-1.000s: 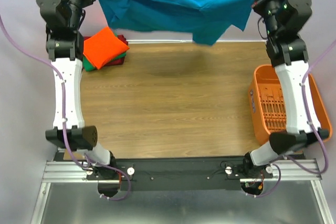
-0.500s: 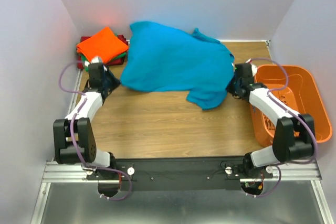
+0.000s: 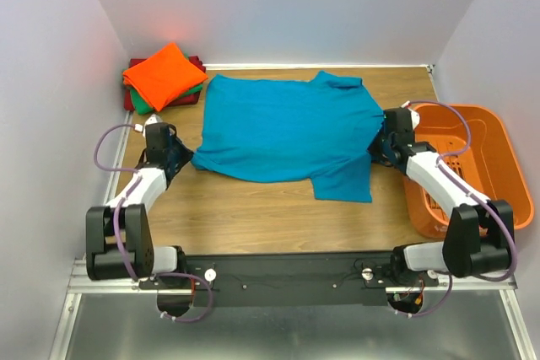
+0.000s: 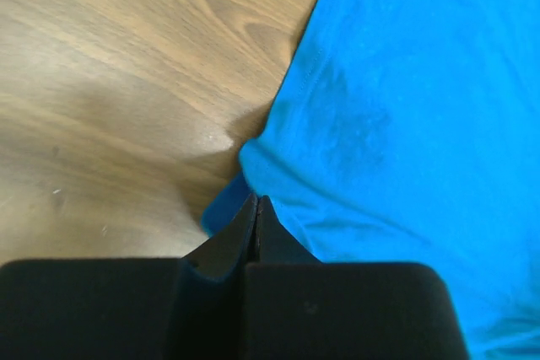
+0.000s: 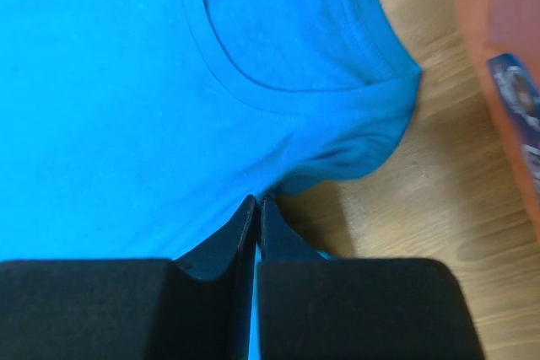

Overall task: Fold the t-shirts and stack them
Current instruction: Flatten the tshirt out

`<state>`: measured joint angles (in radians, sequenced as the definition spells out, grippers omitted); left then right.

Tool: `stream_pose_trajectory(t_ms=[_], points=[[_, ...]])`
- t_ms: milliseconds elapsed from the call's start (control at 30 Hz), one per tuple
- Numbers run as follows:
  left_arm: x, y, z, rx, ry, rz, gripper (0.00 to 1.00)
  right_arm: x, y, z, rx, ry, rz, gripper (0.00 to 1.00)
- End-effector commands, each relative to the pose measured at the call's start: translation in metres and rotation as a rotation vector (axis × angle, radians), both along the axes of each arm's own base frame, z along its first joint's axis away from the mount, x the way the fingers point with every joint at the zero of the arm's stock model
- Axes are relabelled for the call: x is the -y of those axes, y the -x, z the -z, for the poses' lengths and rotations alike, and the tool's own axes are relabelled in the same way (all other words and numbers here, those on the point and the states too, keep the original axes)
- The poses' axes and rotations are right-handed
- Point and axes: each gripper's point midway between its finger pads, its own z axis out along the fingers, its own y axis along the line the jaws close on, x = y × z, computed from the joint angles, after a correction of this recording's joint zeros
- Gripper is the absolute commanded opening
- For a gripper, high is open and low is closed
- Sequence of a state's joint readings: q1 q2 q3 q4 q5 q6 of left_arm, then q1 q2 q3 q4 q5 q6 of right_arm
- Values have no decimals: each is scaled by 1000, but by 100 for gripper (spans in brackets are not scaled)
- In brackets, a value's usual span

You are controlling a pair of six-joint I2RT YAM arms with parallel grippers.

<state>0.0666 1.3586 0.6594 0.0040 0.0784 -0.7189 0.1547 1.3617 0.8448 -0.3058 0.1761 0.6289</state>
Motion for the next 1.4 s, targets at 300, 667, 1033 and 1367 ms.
stream_pose_trajectory(t_ms=[300,667,1033,1367], points=[[-48,47,-31,40,-111,-280,0,7,51,6,-51,-25,19,11],[-26,56,-3,46,-48,-178,0,1,78,-19,-29,-76,-3,67],[-22,48,-11,83,-30,-161,0,-41,122,28,-112,-184,-85,56],[-23,46,-7,72,-44,-148,0,-74,123,61,-177,75,-151,57]])
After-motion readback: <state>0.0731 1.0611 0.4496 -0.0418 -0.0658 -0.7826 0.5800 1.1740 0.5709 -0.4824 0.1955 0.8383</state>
